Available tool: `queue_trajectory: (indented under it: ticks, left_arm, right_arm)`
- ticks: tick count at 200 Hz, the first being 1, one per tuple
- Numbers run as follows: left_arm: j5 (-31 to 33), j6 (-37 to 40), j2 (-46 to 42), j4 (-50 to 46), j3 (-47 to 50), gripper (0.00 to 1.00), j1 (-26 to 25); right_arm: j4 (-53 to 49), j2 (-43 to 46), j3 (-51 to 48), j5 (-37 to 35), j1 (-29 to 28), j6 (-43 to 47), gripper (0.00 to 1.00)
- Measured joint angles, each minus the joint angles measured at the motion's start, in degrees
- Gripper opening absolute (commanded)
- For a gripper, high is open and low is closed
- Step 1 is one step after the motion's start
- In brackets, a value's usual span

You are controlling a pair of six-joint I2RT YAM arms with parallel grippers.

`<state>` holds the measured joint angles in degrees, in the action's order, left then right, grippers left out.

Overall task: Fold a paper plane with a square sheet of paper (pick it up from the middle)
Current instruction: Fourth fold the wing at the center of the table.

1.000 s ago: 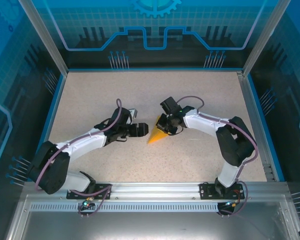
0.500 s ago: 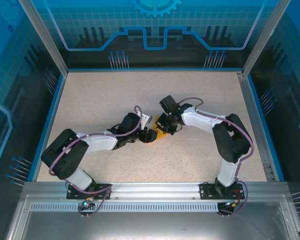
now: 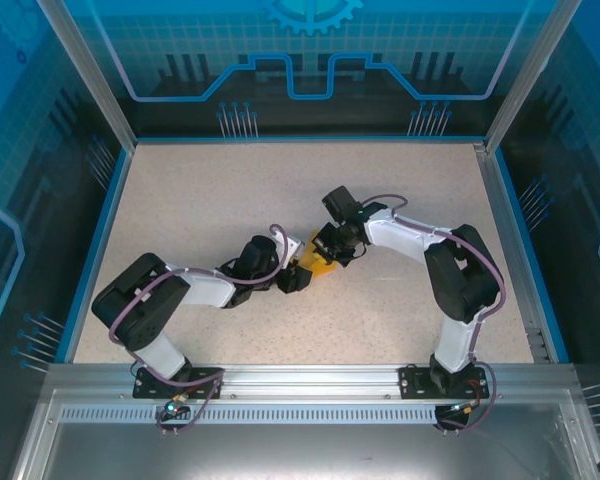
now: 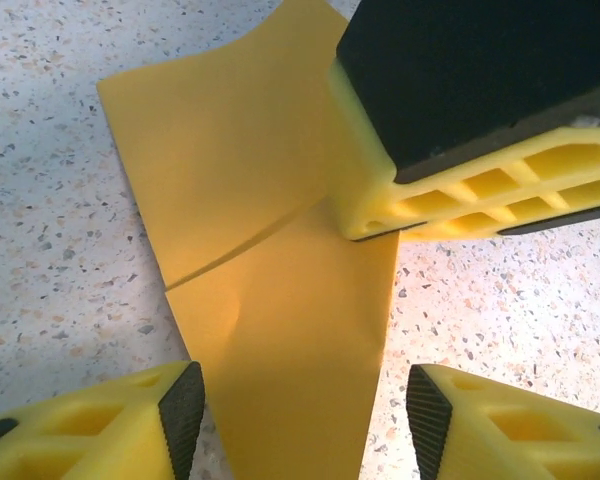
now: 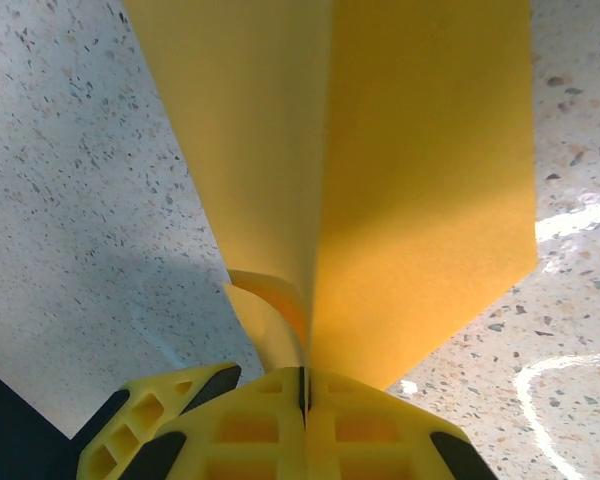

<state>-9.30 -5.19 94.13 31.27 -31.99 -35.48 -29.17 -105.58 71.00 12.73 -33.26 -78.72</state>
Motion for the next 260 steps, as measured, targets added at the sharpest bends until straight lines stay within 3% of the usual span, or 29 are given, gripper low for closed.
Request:
queue_trajectory:
  ticks: [54,97,133,159,205,260]
  left_arm:
    - [-0.6,1.4,1.6,1.7,0.0,0.35,-0.1]
    - [-0.6,2.3,1.6,1.6,0.0,0.20,-0.2]
    - [-0.6,2.1,1.6,1.6,0.0,0.15,-0.2]
    - [-0.9,0.1,1.8,1.7,0.0,0.13,-0.2]
    - [-2.8,-6.3,1.9,2.1,0.0,0.12,-0.2]
    - [-3.7,-15.1,1.9,2.3,0.0,0.11,-0.2]
  right_arm:
    - [0.0,-1.2,0.8,2.0,0.2,-0.2,0.02]
    - [0.0,-1.2,0.8,2.7,0.3,-0.4,0.28]
    - [0.2,-1.0,0.6,2.8,1.6,1.7,0.55]
    - [2.2,1.9,-2.3,3.0,3.9,5.6,0.66]
    - [7.9,7.0,-5.5,5.0,6.3,19.6,0.65]
    - [14.7,7.6,-11.8,10.3,7.0,30.0,0.56]
